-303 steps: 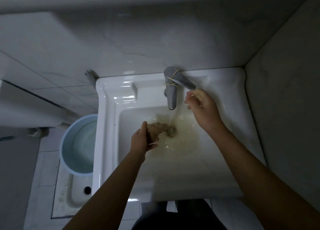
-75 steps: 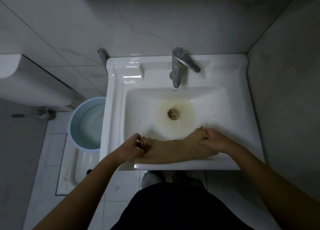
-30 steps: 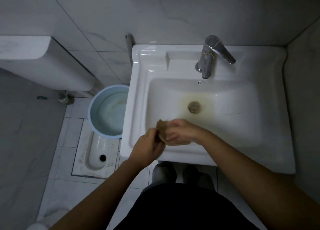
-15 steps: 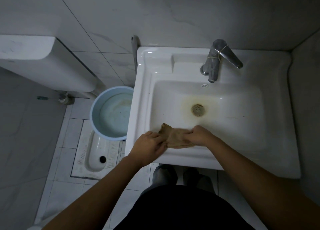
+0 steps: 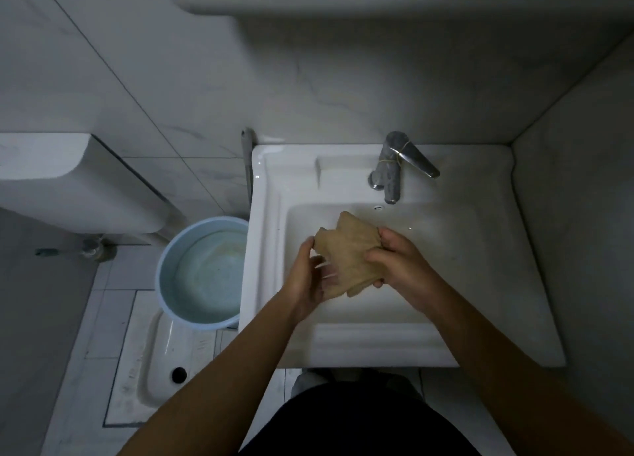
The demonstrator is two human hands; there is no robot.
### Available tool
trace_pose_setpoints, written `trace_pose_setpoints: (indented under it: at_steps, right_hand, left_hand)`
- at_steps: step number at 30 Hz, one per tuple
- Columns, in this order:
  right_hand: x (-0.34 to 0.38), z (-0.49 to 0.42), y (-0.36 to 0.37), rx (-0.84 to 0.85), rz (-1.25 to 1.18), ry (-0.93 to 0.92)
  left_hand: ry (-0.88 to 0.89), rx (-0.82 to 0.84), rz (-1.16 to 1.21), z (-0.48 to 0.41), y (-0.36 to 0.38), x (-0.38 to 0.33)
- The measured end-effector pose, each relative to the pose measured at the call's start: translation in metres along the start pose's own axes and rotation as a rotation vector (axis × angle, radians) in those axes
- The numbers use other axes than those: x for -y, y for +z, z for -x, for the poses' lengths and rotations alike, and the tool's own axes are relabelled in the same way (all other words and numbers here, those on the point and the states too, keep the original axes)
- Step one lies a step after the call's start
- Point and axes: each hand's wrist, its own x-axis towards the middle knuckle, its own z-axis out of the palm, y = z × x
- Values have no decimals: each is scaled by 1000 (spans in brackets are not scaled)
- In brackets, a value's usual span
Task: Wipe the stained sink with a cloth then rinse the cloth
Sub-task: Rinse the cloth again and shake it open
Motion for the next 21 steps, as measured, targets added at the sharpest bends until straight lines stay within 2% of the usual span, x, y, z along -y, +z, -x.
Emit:
trace_pose_setpoints:
  at_steps: [2,6,9,12,15,21]
  right_hand:
    - [3,-1,-14,-101,102,21]
    - [-9,-4,-43,-310,493,-50]
    - [-10,-4,-50,-347,633,-97]
    - [-8,-5,-44,-378,874,-201]
    - [-7,-1,-22,-340,1001,-329]
    - [-2,4,21,-121,1106,-381]
  left_hand:
    - [40,105,65,0,16,-5]
    - [155,24,-87,-11,28,-5]
    - [190,-17,-210,-13,25,-3]
    - [241,-51,-300,-8,29,-5]
    - [287,-63,-294,-5,30,-10]
    - [271,-30,-273,-1,23,-14]
